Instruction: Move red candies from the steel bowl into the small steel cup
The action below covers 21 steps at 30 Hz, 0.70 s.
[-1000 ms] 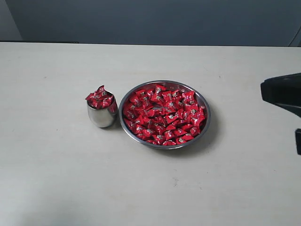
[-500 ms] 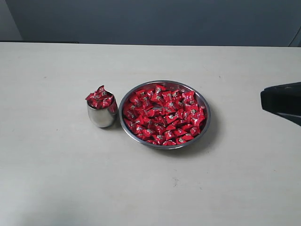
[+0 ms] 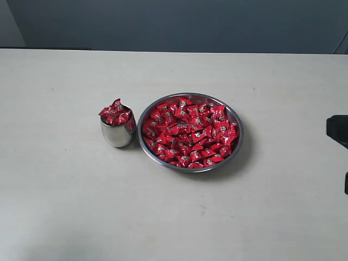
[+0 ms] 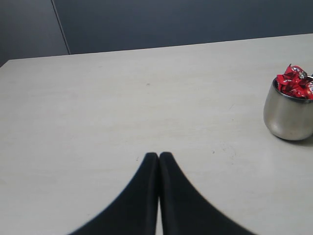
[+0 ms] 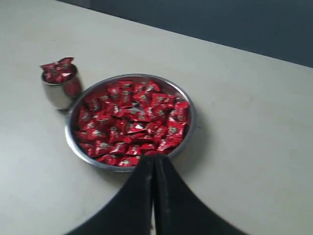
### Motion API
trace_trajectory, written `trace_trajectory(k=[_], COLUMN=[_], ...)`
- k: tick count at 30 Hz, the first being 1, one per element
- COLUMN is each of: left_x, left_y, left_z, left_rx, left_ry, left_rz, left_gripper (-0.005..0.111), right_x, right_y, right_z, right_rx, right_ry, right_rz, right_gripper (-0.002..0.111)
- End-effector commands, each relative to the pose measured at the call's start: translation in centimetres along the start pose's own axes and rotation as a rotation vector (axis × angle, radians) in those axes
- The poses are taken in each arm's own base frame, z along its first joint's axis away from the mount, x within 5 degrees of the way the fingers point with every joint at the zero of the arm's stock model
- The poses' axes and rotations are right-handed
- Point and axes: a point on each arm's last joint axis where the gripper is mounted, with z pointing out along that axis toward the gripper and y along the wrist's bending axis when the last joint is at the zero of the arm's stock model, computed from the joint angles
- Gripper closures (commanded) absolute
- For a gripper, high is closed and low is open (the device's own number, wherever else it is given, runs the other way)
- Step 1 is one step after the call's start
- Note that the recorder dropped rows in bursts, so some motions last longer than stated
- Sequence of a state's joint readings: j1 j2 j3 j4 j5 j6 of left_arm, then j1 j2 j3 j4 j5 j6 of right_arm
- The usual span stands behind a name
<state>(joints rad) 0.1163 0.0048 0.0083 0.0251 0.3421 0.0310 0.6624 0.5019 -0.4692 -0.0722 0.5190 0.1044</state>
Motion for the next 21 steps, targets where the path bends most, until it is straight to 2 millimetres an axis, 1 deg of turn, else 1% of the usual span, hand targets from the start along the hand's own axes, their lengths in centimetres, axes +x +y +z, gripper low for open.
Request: trace_trajectory(k=[1,7,11,14,18,21], left_x=[-0.3,-0.3,-0.3,-0.3,-0.3,-0.3], left_y=[0.0,0.0,0.0,0.0,0.0,0.0], left_z=[-0.1,-0.1,-0.1,-0.1,-0.1,-0.1], left_rx=[0.006,0.006,0.006,0.006,0.006,0.006], left_ry=[-0.019,-0.019,-0.019,-0.019,-0.019,-0.019], left_rz=[0.002,0.002,0.002,0.002,0.002,0.002], left_gripper=[0.106,0.106,0.106,0.106,0.106,0.106], right_x=[1.2,3.1,4.7,6.2,8.5,9.7], right_y=[-1.3,-2.7,-3.2,-3.3,-3.6,-3.6], right_z=[-0.2,-1.2,-1.7,-1.9,-1.5,-1.2], right_rx=[0.121,0.292,0.389,0.457,0.537,0.572], right_ry=[-0.059,-0.142,-0.202,-0.233,-0.258,-0.299], right_rz=[0.050,0.085,0.103,0.109,0.099,0.098], right_gripper=[0.108,0.108,0.108,0.108,0.108,0.108])
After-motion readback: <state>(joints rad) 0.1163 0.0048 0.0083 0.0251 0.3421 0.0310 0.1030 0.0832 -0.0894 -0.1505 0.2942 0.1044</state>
